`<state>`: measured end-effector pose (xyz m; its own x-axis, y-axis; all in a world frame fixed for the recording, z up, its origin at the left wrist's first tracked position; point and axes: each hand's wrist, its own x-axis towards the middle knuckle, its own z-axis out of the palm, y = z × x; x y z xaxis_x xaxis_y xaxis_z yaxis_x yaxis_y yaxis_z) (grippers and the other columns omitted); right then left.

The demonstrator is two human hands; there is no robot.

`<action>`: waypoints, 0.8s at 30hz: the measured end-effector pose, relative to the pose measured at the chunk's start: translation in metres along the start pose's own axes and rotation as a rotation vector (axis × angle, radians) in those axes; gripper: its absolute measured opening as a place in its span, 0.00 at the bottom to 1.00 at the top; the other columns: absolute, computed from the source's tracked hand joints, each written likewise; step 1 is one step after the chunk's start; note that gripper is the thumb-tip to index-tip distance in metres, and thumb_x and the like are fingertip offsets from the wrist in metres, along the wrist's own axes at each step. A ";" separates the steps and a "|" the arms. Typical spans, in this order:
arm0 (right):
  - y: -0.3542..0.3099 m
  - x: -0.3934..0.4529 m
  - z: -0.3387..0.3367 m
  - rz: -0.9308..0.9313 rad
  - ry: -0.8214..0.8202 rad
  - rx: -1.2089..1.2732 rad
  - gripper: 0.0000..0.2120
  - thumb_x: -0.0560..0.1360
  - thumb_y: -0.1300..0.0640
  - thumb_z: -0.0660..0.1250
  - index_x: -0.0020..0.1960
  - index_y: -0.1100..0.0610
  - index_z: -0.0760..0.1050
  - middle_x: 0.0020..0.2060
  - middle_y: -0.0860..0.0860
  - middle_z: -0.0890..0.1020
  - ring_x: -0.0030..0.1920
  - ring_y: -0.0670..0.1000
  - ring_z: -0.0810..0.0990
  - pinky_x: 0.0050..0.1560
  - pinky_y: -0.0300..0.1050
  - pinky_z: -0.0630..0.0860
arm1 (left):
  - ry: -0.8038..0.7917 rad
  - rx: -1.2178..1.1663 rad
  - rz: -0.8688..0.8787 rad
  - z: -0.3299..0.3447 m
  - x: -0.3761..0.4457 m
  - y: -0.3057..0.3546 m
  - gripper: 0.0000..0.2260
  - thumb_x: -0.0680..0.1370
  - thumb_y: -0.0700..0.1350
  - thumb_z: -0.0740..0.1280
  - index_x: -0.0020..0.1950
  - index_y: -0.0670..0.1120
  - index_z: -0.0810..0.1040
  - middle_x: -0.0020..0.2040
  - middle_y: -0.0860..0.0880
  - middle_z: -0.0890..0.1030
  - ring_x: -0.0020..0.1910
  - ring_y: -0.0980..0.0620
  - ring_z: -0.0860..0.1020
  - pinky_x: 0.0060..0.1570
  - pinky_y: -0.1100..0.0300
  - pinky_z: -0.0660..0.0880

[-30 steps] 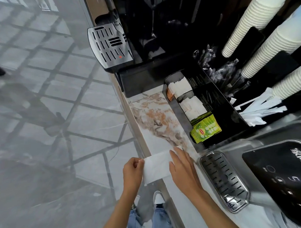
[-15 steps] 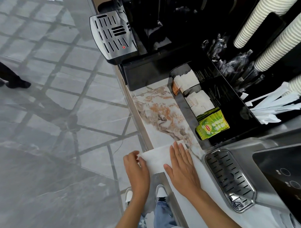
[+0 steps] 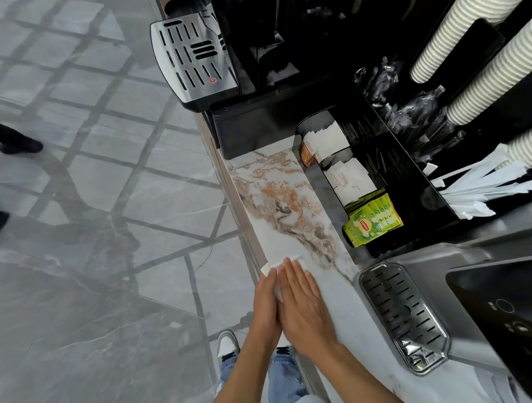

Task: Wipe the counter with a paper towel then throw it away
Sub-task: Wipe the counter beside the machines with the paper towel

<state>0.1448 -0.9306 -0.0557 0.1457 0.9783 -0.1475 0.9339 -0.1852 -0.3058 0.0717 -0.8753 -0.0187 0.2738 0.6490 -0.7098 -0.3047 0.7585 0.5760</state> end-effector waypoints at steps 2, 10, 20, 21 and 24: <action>-0.004 0.000 0.006 -0.021 -0.015 0.005 0.28 0.81 0.54 0.42 0.79 0.60 0.42 0.80 0.56 0.53 0.79 0.55 0.51 0.77 0.55 0.50 | 0.015 -0.066 -0.023 -0.005 0.003 -0.001 0.16 0.84 0.44 0.60 0.65 0.37 0.79 0.62 0.36 0.82 0.63 0.40 0.80 0.64 0.49 0.75; -0.019 -0.003 0.003 -0.062 -0.040 0.002 0.28 0.82 0.49 0.43 0.79 0.61 0.49 0.79 0.55 0.56 0.79 0.52 0.51 0.77 0.52 0.51 | -0.020 -0.415 -0.274 -0.025 0.010 -0.005 0.21 0.84 0.51 0.59 0.70 0.38 0.75 0.65 0.39 0.80 0.62 0.43 0.79 0.60 0.51 0.75; -0.028 -0.003 -0.006 -0.103 -0.104 0.017 0.28 0.81 0.50 0.41 0.75 0.63 0.62 0.76 0.57 0.63 0.78 0.54 0.59 0.74 0.53 0.57 | -0.210 -0.699 -0.302 -0.045 0.022 -0.025 0.22 0.83 0.51 0.57 0.54 0.38 0.86 0.53 0.41 0.87 0.53 0.44 0.86 0.49 0.51 0.83; -0.029 -0.002 -0.005 -0.119 -0.114 0.016 0.28 0.81 0.50 0.42 0.75 0.63 0.63 0.76 0.56 0.63 0.78 0.53 0.58 0.75 0.52 0.56 | -0.210 -0.717 -0.299 -0.046 0.022 -0.025 0.21 0.82 0.50 0.58 0.54 0.39 0.86 0.52 0.41 0.87 0.53 0.45 0.86 0.50 0.51 0.83; -0.033 -0.003 -0.008 -0.167 -0.136 0.022 0.28 0.81 0.51 0.43 0.73 0.64 0.66 0.75 0.57 0.66 0.77 0.52 0.59 0.76 0.51 0.54 | -0.193 -0.745 -0.279 -0.049 0.021 -0.029 0.18 0.81 0.49 0.60 0.53 0.39 0.86 0.49 0.42 0.88 0.50 0.46 0.86 0.50 0.52 0.84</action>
<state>0.1159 -0.9264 -0.0377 -0.0571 0.9742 -0.2185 0.9337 -0.0253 -0.3571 0.0415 -0.8866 -0.0708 0.5605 0.4925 -0.6658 -0.7100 0.6997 -0.0801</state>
